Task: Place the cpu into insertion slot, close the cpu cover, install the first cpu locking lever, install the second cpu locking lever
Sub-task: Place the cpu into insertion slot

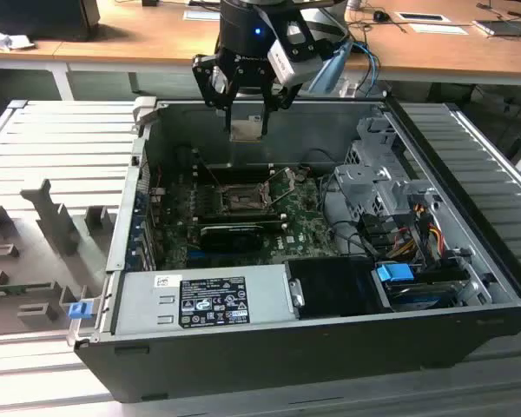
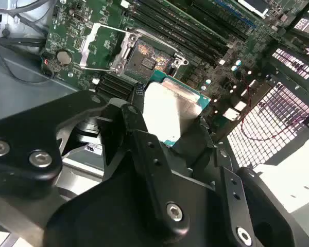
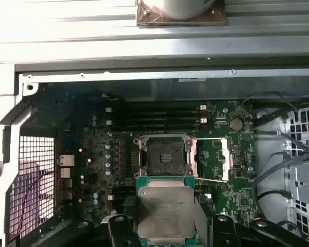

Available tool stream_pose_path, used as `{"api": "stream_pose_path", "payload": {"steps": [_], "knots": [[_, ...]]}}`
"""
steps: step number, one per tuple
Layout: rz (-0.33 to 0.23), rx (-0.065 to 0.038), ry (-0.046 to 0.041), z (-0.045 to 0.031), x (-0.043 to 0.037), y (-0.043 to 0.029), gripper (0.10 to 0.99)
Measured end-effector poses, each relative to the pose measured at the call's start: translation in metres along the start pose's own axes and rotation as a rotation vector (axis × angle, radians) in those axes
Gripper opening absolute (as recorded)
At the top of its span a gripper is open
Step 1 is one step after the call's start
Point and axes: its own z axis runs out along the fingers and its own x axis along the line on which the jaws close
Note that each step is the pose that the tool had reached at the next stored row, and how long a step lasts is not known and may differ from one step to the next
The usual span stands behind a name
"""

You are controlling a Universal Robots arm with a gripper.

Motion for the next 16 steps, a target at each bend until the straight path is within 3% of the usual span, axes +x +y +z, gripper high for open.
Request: {"api": "stream_pose_path", "payload": {"steps": [5,14,16], "knots": [[0.091,-0.001,-0.0081,0.0002,0.0,0.0,0.529],[0.101,-0.001,-0.0072,0.0051,-0.0001,-0.0005,0.529],[0.127,-0.002,-0.0095,0.0054,-0.0001,-0.0005,0.529]]}}
